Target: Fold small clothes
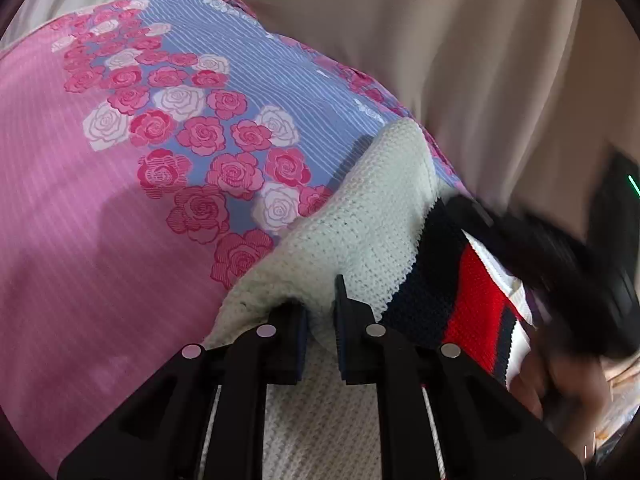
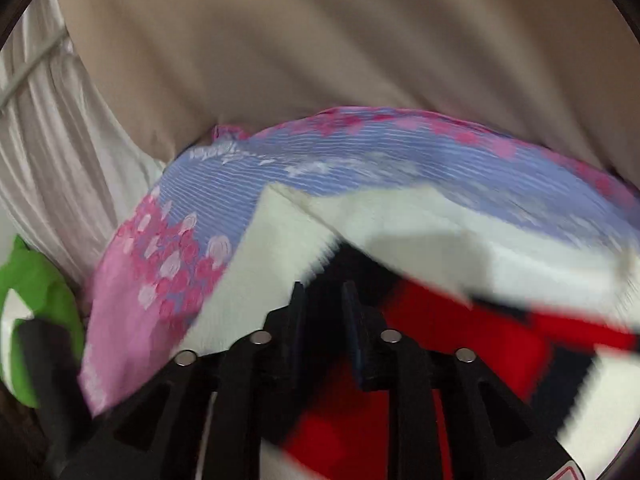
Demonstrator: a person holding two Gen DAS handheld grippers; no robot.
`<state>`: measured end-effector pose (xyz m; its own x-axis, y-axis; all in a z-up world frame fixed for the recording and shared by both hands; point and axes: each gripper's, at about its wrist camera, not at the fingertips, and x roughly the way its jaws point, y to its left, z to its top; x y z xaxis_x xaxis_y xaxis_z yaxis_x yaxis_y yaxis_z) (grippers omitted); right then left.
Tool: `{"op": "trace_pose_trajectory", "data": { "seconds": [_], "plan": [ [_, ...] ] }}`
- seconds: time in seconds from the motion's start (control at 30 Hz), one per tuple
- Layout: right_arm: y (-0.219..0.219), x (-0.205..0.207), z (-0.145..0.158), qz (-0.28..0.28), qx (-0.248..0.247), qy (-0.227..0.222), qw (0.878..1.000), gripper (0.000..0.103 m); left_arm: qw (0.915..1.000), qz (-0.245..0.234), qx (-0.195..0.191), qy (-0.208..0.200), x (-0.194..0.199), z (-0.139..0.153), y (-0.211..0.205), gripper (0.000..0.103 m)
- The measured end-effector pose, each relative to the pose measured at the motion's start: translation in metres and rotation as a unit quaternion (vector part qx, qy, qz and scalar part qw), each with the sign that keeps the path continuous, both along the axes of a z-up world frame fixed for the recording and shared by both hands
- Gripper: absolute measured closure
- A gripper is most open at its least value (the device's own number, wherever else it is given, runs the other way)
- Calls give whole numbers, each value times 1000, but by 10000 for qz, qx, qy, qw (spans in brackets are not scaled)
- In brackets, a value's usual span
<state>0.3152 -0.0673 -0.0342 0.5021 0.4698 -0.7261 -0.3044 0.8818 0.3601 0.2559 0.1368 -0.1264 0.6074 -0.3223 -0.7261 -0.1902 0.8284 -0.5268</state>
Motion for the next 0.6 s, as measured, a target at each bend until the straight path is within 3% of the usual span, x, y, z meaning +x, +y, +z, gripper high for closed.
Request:
{"op": "trace_pose_trajectory", "data": {
  "seconds": [0.03,0.1,0.13,0.17,0.2,0.4,0.53,0.6],
  "plan": [
    [10,10,-1,58,-79,-5,10000,58,10000,-43,-35,-21,0,0,1,91],
    [38,42,-13,169,-184,-23,9997,54,9999,-95,-52,-58,1,0,1,91],
    [44,52,-17,227,-244,10,9994,59,9999,-113,-55,-80,1,0,1,91],
    [56,67,-21,276,-284,70,9992,92,9998,-135,-47,-111,0,-1,1,91],
    [59,73,-24,380,-248,123,9989,95,9998,-160,-23,-137,1,-1,0,91],
    [106,115,-54,344,-696,-53,9970,97,9985,-303,283,-346,1,0,-8,92],
    [92,116,-41,-51,-369,66,9993,94,9984,-371,358,-252,3,3,-9,91],
    [68,94,-17,-266,-59,-217,9994,91,9990,-411,141,-103,-2,10,-1,85]
  ]
}}
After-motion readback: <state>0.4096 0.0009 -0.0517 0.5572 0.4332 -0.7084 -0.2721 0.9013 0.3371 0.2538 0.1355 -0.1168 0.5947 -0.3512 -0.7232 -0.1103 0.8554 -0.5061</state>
